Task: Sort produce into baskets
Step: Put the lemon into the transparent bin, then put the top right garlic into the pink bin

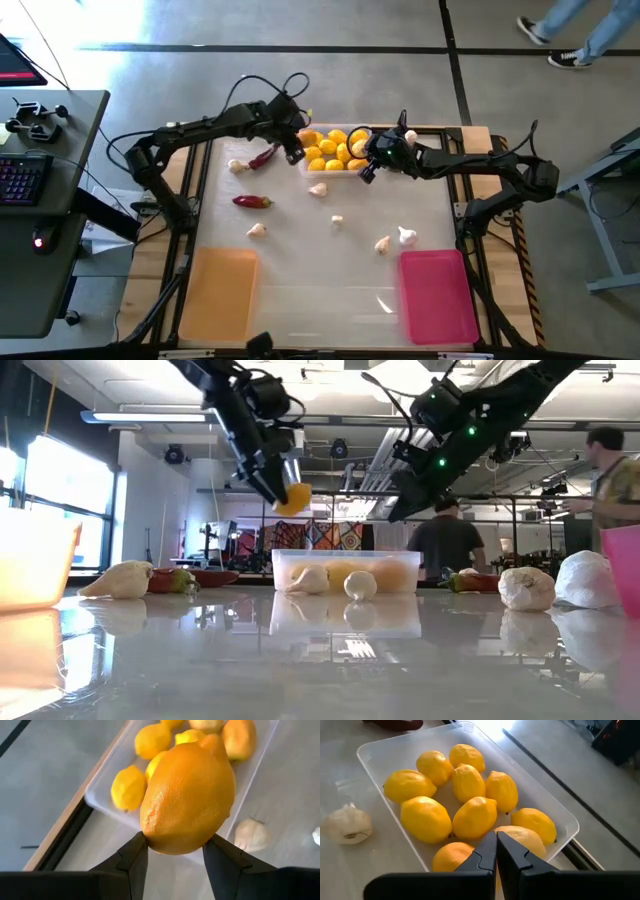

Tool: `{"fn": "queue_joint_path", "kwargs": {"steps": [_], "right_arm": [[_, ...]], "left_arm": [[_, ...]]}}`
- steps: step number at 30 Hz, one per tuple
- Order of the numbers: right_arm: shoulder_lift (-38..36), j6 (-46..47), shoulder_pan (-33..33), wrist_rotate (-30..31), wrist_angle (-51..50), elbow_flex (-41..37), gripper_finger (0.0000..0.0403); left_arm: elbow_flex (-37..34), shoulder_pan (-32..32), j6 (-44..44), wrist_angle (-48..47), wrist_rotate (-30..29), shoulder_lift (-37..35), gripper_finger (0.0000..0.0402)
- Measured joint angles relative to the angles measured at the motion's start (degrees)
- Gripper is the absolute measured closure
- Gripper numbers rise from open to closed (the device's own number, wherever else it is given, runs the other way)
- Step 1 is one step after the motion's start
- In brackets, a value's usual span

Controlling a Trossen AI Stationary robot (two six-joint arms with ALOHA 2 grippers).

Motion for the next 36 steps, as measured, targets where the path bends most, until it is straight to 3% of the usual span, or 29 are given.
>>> {"fn": "queue_joint_path", "kwargs": {"steps": [4,15,25,36], "right_arm": [[0.0,-2.0,-0.8,-0.1,4.5,-2.5,0.0403],[-3.8,-1.2,-1.3,0.0,1.2,-2.6,0.0403],[-4.5,-0.5,-1.2,0.0,-0.3,-2.8,0.0403],[-4.4,-0.4,-1.2,0.0,-0.9,-2.8,0.0403]], "left_arm": [[3.4,-0.9,1.1,0.4,1.6,4.7,0.0255],[11.5,-1.8,2.6,-0.2,2.6,16.7,0.0255],[12.0,-2.7,2.7,-0.2,2.3,18.8,0.0241],[12.0,-3.9,5.2,0.2,0.2,18.8,0.0192]]}}
